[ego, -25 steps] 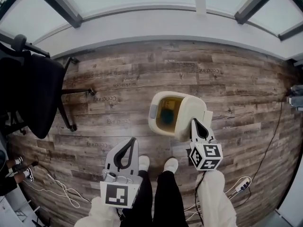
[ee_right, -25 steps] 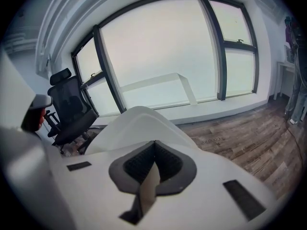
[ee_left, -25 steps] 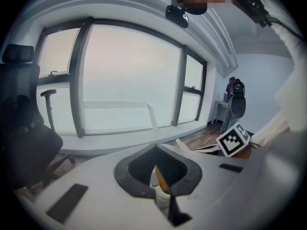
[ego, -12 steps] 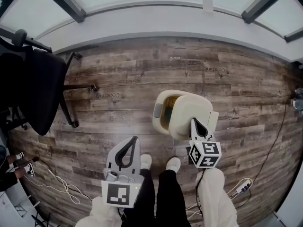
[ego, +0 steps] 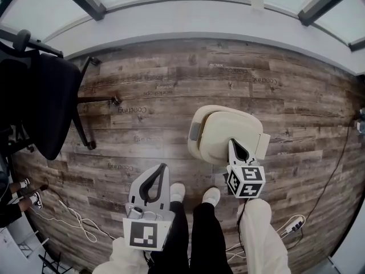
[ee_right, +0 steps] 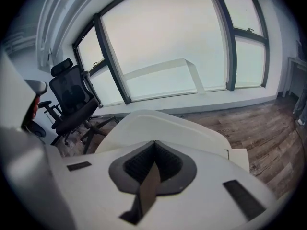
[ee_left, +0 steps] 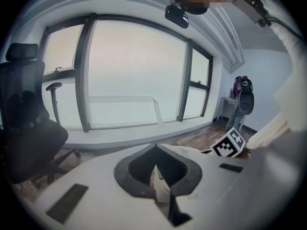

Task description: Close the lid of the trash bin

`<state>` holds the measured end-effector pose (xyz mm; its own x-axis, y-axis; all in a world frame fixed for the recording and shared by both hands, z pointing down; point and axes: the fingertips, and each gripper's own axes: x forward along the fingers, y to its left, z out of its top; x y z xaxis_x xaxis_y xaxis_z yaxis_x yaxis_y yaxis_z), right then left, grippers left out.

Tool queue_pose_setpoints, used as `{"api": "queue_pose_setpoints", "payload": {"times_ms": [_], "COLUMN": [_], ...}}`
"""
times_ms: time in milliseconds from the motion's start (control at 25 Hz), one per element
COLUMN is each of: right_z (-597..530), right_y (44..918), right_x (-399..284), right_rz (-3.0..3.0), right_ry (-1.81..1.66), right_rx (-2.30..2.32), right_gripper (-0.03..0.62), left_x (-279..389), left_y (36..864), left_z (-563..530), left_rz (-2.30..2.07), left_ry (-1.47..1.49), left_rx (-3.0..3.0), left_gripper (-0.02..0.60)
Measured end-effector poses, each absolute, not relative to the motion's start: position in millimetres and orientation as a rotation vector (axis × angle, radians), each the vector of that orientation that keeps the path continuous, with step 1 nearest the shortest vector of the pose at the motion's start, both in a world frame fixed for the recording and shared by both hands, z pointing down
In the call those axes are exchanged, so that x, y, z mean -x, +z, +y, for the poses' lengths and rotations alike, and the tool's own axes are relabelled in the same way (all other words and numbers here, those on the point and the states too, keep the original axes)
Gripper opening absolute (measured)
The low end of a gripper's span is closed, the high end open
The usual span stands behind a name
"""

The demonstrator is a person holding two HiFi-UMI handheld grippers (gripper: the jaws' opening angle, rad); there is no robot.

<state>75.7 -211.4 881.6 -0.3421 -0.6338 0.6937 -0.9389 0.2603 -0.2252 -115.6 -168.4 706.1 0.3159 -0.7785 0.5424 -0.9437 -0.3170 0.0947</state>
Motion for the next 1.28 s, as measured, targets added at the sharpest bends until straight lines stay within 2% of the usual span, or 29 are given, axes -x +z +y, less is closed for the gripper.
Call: {"api": "queue_pose_setpoints", "payload": {"times_ms": [1280], "right_z": [-215], "right_y": [925], "right_x": [-63], "right_rz": [-1.96], "right_ry": [0.798], "right_rx": [-1.353], "right_gripper": [0.023], "left_x": [111], "left_y": [724], "left_z": [-183], "left_rz": [-1.477], "left_ry": [0.587], "left_rx": [-2.192], "left_gripper": [0.009]}}
